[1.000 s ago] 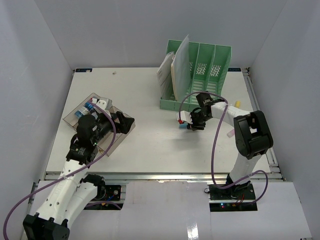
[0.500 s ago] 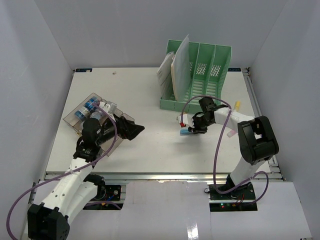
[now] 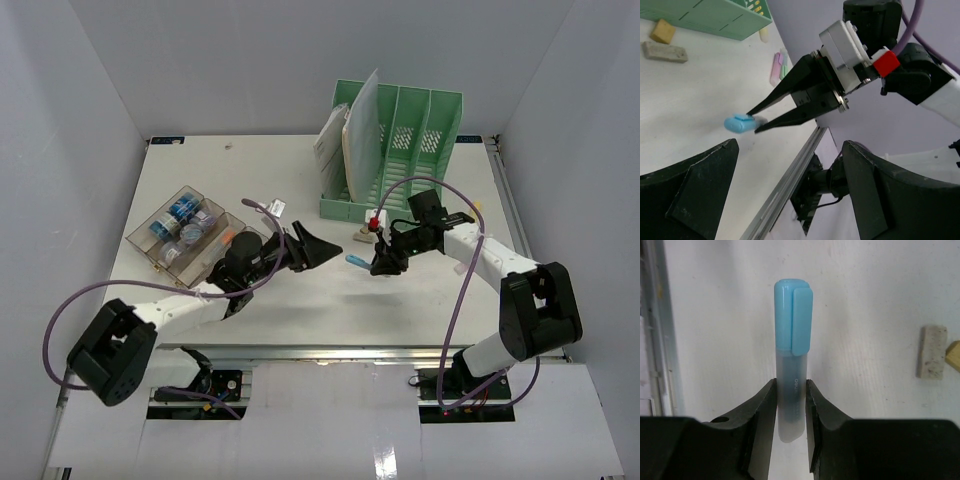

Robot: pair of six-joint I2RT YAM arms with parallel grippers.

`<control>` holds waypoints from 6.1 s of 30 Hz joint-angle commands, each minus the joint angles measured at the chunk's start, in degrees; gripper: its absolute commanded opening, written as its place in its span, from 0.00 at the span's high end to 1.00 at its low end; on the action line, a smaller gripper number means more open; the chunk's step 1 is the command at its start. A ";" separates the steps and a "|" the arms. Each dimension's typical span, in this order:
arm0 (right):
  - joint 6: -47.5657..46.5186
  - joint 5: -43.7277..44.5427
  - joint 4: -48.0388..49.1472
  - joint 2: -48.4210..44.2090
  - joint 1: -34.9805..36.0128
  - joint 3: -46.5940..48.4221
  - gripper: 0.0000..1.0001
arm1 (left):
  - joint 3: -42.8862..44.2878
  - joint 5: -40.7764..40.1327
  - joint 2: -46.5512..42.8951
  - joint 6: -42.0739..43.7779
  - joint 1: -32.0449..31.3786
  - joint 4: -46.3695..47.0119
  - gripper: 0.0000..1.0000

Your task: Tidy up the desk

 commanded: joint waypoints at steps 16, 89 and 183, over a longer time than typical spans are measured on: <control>18.11 -16.97 2.70 -4.75 -3.58 4.33 0.92 | 15.63 -20.28 16.92 -2.68 -10.42 0.23 0.08; 13.59 -22.66 6.46 -16.97 -20.02 -8.59 0.22 | 38.40 -47.00 14.52 52.98 23.78 -68.90 0.76; 48.05 40.23 18.59 22.87 -33.18 14.67 0.71 | -7.62 11.77 -15.51 -1.04 15.11 -0.91 0.02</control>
